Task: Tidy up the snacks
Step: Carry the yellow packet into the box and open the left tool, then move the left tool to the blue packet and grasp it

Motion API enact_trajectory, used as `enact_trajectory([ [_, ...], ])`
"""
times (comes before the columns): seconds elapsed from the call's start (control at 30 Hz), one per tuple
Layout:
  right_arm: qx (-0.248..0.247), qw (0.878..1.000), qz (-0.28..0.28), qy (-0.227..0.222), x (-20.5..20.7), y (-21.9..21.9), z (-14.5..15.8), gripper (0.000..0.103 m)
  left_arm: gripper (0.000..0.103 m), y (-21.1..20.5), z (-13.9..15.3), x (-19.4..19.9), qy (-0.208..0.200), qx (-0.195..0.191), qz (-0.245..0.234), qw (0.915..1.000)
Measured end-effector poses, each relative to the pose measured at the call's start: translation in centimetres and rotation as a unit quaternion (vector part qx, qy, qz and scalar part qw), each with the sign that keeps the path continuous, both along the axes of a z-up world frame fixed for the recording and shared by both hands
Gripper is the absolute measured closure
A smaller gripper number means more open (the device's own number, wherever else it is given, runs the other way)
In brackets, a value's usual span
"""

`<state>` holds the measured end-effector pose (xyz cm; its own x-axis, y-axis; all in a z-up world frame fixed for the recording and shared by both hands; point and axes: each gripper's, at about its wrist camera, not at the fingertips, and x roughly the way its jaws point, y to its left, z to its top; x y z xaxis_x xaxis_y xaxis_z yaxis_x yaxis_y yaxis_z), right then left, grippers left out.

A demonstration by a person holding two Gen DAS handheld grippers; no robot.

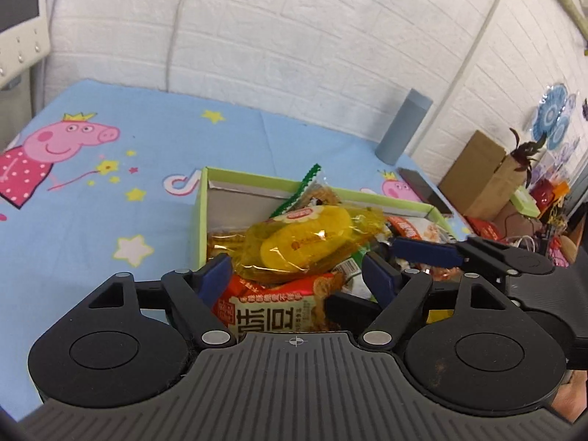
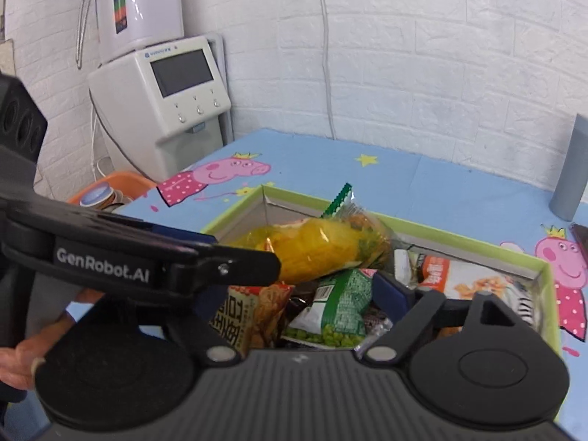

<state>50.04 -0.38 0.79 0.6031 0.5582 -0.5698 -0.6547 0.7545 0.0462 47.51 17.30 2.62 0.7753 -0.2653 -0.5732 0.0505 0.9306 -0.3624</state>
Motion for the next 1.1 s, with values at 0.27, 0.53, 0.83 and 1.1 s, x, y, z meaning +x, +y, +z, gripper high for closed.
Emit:
enact_trajectory([
  [0.27, 0.034, 0.998, 0.004, -0.047, -9.2, -4.4, 3.0, 0.01, 0.026, -2.2, 3.1, -8.1, -0.041, 0.032, -0.022, 0.9984],
  [0.53, 0.026, 0.999, -0.011, 0.039, -17.3, -7.6, -3.8, 0.01, 0.026, -4.6, -3.4, -15.3, 0.054, 0.01, -0.046, 0.9974],
  [0.83, 0.007, 0.996, -0.035, 0.077, -18.6, -6.5, -7.6, 0.01, 0.032, -6.6, -5.9, -15.2, 0.097, 0.005, -0.037, 0.9946],
  [1.1, -0.031, 0.998, -0.002, 0.062, -19.2, -4.0, -7.6, 0.009, 0.066, -6.9, -6.6, -15.5, 0.11, 0.003, -0.053, 0.9925],
])
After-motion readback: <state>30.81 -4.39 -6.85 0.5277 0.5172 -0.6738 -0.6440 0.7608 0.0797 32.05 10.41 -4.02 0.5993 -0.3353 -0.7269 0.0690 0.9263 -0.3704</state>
